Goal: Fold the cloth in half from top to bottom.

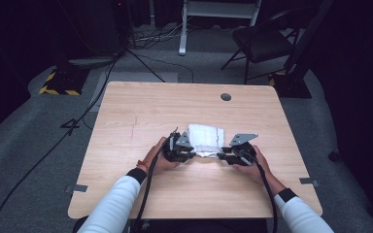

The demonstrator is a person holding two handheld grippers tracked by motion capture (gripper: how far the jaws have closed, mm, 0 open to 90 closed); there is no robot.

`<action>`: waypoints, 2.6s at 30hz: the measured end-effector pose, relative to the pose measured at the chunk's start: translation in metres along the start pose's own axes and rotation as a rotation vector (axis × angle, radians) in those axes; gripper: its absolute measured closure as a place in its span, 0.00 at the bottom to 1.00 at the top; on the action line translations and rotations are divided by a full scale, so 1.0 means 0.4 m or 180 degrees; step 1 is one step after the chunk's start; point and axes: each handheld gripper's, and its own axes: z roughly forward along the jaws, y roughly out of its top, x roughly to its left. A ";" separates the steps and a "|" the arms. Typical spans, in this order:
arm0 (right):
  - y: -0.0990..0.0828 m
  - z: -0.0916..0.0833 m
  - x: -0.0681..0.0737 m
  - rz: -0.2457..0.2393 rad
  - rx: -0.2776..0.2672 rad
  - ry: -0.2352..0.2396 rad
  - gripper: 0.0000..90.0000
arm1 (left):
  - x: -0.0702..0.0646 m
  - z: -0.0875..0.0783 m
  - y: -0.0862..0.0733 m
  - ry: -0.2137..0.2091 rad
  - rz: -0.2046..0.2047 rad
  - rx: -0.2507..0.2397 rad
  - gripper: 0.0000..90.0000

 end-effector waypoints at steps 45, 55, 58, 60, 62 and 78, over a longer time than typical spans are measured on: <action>0.058 -0.025 0.001 -0.0225 0.0218 -0.0356 0.37 | -0.047 -0.046 0.057 0.0418 -0.0131 0.0209 0.32; 0.067 -0.055 0.019 -0.0319 0.0199 -0.0352 0.37 | -0.063 -0.075 0.052 0.0500 -0.0131 0.0277 0.27; 0.068 -0.063 0.024 -0.0358 0.0229 -0.0364 0.36 | -0.075 -0.083 0.049 0.0526 -0.0089 0.0291 0.26; 0.066 -0.071 0.026 -0.0371 0.0233 -0.0380 0.36 | -0.082 -0.089 0.046 0.0526 -0.0058 0.0301 0.25; 0.062 -0.078 0.027 -0.0369 0.0254 -0.0384 0.35 | -0.087 -0.092 0.045 0.0516 -0.0044 0.0335 0.24; -0.005 -0.152 0.028 -0.0388 0.0352 -0.0505 0.33 | -0.134 -0.132 -0.002 0.0722 0.0029 0.0360 0.23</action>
